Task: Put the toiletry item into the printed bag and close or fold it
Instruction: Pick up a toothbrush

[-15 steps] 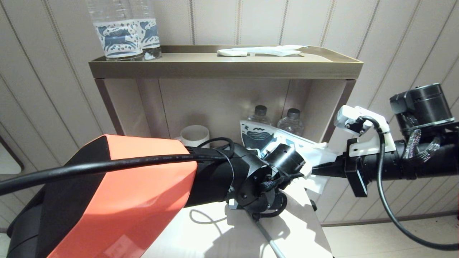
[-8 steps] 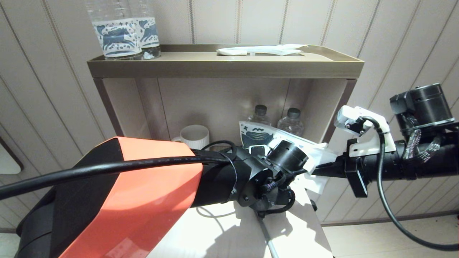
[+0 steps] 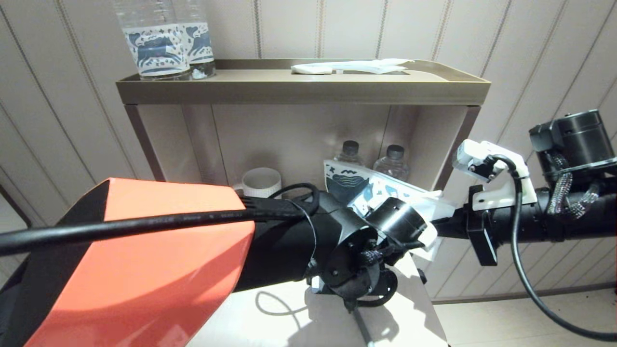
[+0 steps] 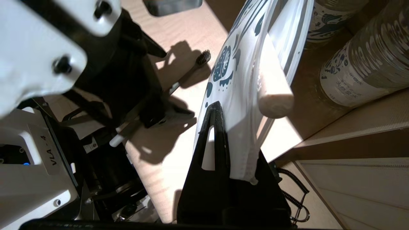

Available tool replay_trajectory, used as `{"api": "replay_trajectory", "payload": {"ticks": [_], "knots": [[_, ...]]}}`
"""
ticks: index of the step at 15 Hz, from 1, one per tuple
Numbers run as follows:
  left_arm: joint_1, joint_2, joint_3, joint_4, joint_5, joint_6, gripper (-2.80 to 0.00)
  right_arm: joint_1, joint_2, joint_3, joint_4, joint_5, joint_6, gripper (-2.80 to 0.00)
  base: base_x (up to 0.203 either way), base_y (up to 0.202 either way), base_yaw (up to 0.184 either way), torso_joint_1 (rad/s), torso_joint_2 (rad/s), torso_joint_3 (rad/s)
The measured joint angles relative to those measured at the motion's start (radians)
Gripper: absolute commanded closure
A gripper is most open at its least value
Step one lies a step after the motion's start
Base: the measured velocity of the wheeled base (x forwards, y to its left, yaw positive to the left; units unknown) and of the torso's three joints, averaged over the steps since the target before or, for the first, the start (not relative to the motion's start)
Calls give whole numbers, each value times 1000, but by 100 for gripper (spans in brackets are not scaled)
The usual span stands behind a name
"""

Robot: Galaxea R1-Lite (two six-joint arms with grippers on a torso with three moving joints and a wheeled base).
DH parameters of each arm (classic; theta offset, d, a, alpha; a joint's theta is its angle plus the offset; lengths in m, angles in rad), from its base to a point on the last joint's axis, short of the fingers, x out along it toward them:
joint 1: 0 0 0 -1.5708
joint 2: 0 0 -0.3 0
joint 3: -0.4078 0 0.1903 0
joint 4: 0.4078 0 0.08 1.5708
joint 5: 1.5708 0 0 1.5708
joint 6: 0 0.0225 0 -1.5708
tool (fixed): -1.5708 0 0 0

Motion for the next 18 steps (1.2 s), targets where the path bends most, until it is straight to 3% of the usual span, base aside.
{"api": "replay_trajectory", "payload": {"ticks": [5, 13, 15, 18], "knots": [[-32, 10, -2, 99, -20, -27, -280, -3, -8, -1, 0, 0, 0, 0, 0, 0, 0, 0, 0, 0], [-29, 24, -2, 111, -33, -36, -280, 0, -4, -1, -1, 1, 0, 0, 0, 0, 0, 0, 0, 0], [-29, 34, -3, 118, -21, -35, -280, -1, -2, -1, -1, 1, 0, 0, 0, 0, 0, 0, 0, 0], [-30, 49, -4, 166, 56, -38, -280, -2, 1, -2, -1, 0, 0, 0, 0, 0, 0, 0, 0, 0]]}}
